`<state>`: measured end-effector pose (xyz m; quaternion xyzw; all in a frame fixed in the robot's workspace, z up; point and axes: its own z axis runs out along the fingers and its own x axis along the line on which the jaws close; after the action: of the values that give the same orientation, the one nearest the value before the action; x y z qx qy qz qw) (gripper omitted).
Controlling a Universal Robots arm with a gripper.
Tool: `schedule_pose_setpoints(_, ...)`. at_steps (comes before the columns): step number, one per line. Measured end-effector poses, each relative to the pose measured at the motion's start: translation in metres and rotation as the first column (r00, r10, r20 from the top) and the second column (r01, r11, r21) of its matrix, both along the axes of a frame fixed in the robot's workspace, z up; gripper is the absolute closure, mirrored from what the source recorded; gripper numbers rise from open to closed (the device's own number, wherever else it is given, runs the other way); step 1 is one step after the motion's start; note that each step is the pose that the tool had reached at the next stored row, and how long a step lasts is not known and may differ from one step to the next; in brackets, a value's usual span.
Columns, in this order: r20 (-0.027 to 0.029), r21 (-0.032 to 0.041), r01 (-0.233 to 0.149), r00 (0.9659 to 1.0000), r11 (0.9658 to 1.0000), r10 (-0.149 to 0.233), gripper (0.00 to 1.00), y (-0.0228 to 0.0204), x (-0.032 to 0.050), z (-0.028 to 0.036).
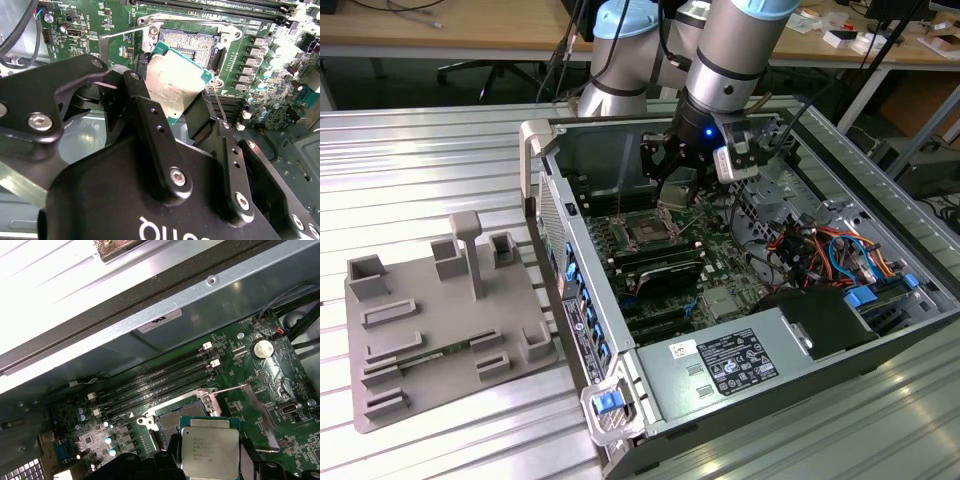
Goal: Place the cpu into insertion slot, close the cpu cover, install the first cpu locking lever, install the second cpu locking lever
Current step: 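Place the cpu into insertion slot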
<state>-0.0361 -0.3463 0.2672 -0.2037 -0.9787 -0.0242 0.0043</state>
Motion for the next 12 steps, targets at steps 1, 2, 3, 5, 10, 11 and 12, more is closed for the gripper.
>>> schedule_pose_setpoints(1, 0.0, -0.0001, 0.001, 1.0, 1.0, -0.001, 0.45, 0.0, 0.0, 0.0)
schedule_pose_setpoints(2, 0.0, -0.0001, 0.002, 1.0, 1.0, -0.002, 0.45, 0.0, 0.0, 0.0)
schedule_pose_setpoints(3, 0.0, -0.0001, 0.005, 1.0, 1.0, -0.005, 0.45, 0.0, 0.0, 0.0)
schedule_pose_setpoints(5, 0.0, -0.0001, 0.015, 0.9999, 0.9999, -0.015, 0.45, 0.0, 0.0, -0.0001)
schedule_pose_setpoints(10, 0.0, -0.0002, 0.038, 0.9993, 0.9993, -0.038, 0.45, 0.0, 0.0, -0.0002)
schedule_pose_setpoints(11, 0.0, -0.0004, 0.041, 0.9992, 0.9992, -0.041, 0.45, 0.0, 0.0, -0.0002)
schedule_pose_setpoints(12, 0.0001, -0.0008, 0.043, 0.9991, 0.9991, -0.043, 0.45, 0.0, 0.0, -0.0003)
